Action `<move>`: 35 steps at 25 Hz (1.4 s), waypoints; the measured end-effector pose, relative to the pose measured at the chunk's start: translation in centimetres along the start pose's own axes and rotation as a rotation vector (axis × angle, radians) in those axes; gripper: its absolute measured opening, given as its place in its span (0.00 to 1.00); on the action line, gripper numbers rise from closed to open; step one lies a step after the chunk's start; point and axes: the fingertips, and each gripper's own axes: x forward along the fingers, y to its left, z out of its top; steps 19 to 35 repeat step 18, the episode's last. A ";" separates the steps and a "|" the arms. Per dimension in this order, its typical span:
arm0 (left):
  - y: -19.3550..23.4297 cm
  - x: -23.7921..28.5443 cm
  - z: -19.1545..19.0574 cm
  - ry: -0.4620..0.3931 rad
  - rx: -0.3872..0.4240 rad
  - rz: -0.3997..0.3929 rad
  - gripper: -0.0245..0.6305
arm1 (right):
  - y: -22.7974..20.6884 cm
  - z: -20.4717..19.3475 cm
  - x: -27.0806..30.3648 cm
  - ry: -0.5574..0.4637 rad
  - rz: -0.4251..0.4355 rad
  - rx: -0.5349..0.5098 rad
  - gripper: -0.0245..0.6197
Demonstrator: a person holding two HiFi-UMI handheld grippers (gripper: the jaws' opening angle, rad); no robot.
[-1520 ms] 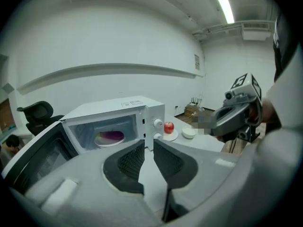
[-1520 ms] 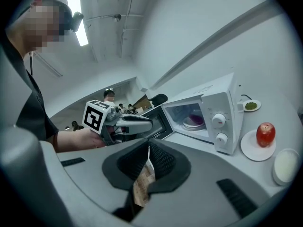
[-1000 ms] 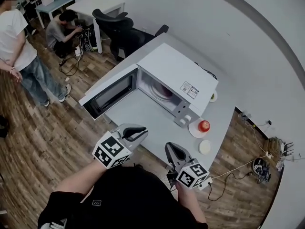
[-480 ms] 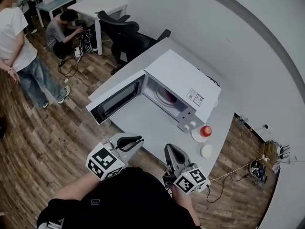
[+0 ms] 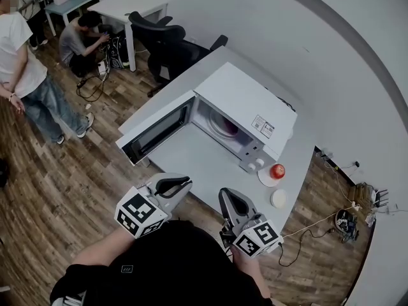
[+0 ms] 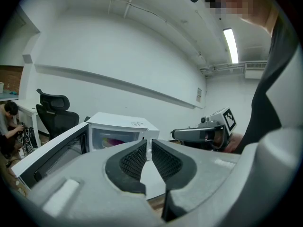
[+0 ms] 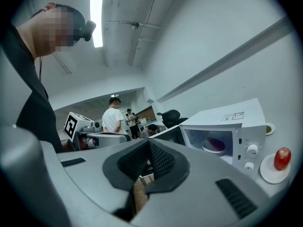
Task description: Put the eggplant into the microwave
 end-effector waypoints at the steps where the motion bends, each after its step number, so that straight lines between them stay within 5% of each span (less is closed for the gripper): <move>1: 0.0 0.0 0.1 -0.001 0.001 -0.001 0.10 | 0.1 0.0 0.1 0.001 0.002 -0.002 0.06; 35: -0.4 0.2 0.1 -0.001 0.007 0.000 0.10 | -0.2 -0.2 -0.1 0.005 0.002 -0.011 0.06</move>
